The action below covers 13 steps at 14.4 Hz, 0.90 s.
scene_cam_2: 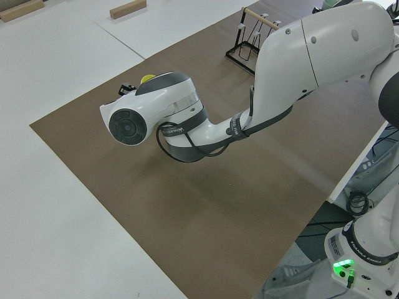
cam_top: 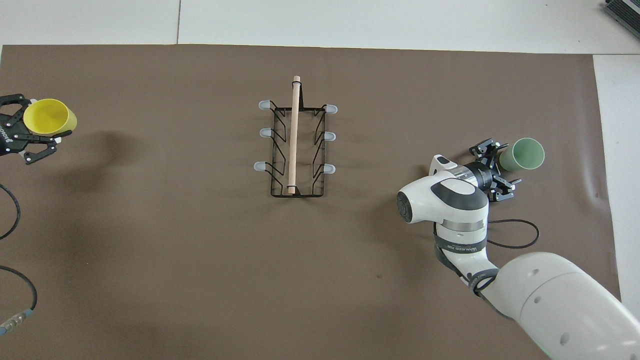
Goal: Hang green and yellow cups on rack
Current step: 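Lift the yellow cup with the left gripper toward the rack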
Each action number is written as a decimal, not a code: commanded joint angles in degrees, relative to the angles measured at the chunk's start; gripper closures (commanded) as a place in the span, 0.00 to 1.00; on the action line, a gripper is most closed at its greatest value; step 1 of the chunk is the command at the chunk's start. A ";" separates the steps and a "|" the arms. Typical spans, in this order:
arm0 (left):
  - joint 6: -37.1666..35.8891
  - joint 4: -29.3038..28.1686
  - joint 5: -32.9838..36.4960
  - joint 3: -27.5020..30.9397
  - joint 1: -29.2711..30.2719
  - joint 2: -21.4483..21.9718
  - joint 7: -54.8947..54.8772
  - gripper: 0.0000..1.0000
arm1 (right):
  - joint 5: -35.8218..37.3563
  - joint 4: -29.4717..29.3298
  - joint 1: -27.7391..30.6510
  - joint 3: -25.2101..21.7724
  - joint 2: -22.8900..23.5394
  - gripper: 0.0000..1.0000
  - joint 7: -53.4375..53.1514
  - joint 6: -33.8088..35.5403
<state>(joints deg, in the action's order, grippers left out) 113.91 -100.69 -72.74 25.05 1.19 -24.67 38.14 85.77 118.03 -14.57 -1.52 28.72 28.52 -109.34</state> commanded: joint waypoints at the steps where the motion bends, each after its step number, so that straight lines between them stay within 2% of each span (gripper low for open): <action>1: 2.63 -1.08 5.14 0.18 -2.76 4.44 2.72 1.00 | 3.08 1.67 0.95 0.29 -0.95 0.00 -1.19 -1.49; 3: 5.00 -1.08 11.01 -0.78 -4.43 6.73 5.61 1.00 | 4.48 2.20 1.73 0.29 -0.95 0.00 -1.19 -1.92; 5: 7.28 -1.17 16.90 -5.52 -3.56 9.19 7.46 1.00 | 5.63 2.64 1.91 0.29 -1.04 0.00 -1.19 -2.19; 9: 10.36 -1.52 23.68 -10.01 -3.12 11.65 10.45 1.00 | 7.48 2.90 2.88 0.29 -1.04 0.00 -1.36 -3.24; 13: 11.77 -1.61 33.69 -16.33 -1.63 14.47 13.53 1.00 | 9.94 3.52 4.02 0.29 -1.04 0.00 -1.98 -3.51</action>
<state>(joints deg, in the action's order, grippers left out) 124.00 -100.74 -43.97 12.05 -1.61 -12.90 49.63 92.81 119.91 -11.79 -1.54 28.72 28.04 -111.50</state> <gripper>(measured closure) 0.295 0.000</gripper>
